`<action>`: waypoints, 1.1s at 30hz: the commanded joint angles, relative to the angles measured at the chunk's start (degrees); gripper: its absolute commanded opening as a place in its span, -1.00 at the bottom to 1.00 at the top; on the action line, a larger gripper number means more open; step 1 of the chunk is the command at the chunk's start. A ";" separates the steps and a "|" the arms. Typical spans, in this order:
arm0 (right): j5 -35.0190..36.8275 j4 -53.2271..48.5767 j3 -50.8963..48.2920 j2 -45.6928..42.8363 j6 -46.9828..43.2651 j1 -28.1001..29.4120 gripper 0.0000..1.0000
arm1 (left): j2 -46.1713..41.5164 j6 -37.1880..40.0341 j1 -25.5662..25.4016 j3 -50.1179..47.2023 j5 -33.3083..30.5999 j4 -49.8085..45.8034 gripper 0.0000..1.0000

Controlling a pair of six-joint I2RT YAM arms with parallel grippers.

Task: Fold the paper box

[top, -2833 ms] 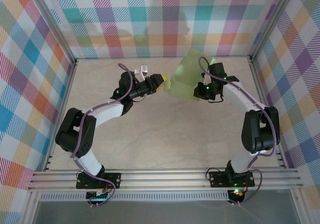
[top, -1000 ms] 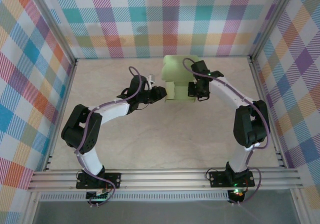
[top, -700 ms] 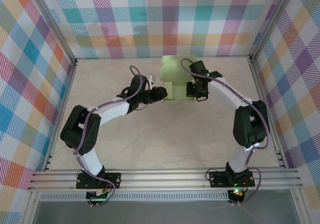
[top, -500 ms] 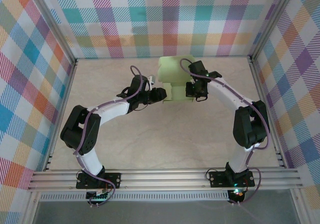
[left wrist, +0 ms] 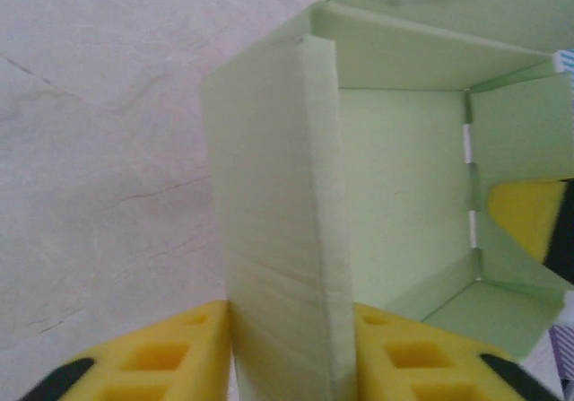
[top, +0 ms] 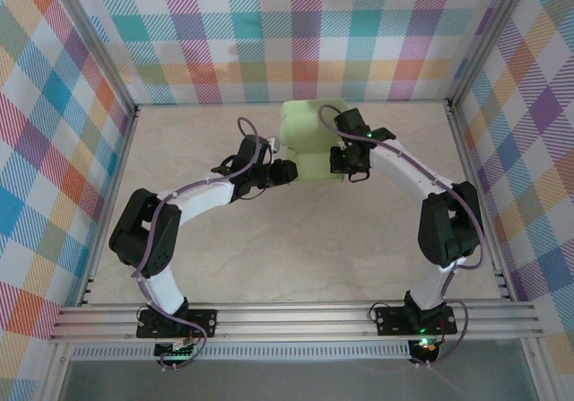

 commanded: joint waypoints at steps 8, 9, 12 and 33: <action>-0.71 1.11 2.24 -1.85 -0.92 1.85 -1.00 | 0.52 2.34 -2.00 4.27 -2.87 -4.80 -0.59; 0.17 0.83 2.59 -1.52 -1.16 2.26 -1.00 | 0.38 2.51 -2.18 4.48 -3.44 -5.23 -0.58; 3.69 -0.34 3.68 -0.47 -1.83 3.43 -1.00 | -0.25 2.96 -2.67 5.00 -4.31 -5.98 -0.46; 29.02 -1.41 11.31 7.60 9.26 17.57 -1.00 | 1.56 -4.11 -4.39 8.02 -17.03 -10.13 -1.00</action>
